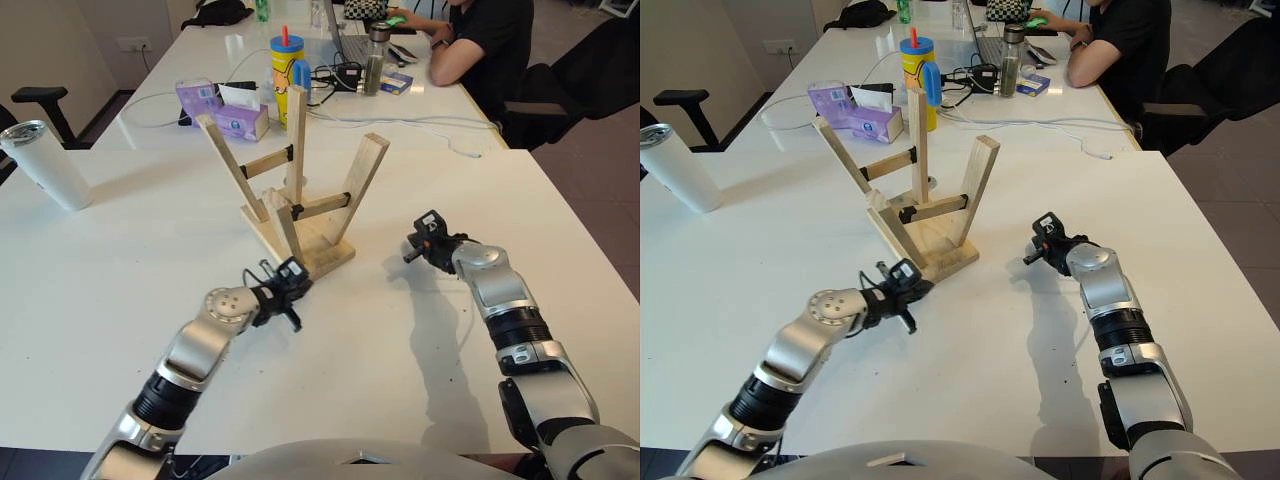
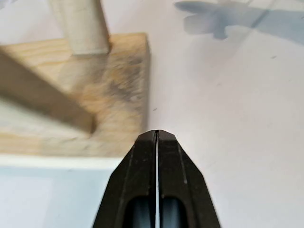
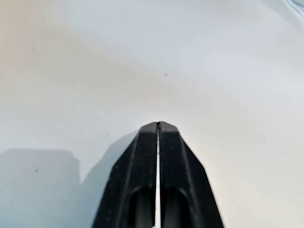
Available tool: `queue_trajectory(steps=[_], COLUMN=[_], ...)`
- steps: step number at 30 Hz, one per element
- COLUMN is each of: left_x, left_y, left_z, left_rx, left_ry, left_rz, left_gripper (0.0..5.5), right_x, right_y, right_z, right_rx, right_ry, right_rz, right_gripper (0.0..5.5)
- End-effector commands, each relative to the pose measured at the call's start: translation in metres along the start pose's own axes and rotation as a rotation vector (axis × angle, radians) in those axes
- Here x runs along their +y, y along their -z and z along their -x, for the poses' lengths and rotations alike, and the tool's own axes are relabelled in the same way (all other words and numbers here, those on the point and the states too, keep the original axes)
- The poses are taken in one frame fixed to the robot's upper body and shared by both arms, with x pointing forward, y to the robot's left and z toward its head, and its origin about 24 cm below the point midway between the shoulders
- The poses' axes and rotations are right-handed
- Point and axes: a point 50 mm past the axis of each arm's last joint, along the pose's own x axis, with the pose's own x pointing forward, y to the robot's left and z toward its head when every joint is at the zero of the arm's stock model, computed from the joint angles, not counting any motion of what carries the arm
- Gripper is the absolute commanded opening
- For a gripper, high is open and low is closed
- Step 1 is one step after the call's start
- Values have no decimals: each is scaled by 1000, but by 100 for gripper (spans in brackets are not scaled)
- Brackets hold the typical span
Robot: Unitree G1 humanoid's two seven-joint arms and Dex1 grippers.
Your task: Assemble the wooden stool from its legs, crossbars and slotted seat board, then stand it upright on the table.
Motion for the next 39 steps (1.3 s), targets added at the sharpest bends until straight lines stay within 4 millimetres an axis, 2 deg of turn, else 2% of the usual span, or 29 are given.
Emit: queue_trajectory(steps=[1,3,4,11,15,23,27,31,37,39], left_x=[27,35,37,44,43,50,52,55,58,60], left_y=[33,44,46,51,50,46,47,47,48,48], left_z=[21,24,24,26,23,22,23,26,29,30], left_rx=[148,199,204,213,202,183,187,191,194,193], left_ry=[-91,-122,-132,-176,-179,-210,-218,-231,-238,-245], left_rz=[3,0,9,15,19,12,10,8,7,9], left_gripper=[2,2,2,2,2,2,2,2,2,2], right_x=[47,66,73,95,110,121,114,101,38,15], right_y=[-20,-23,-27,-60,-59,-52,-40,-16,26,25], right_z=[17,22,19,-3,-12,-20,-26,-21,1,3], right_rx=[-143,-156,-171,-293,-256,-147,-65,51,236,241], right_ry=[-419,-551,-556,-387,-393,-383,-271,-310,-324,-261], right_rz=[158,185,179,62,64,65,112,181,415,471], right_gripper=[0,0,0,0,0,0,0,0,0,0])
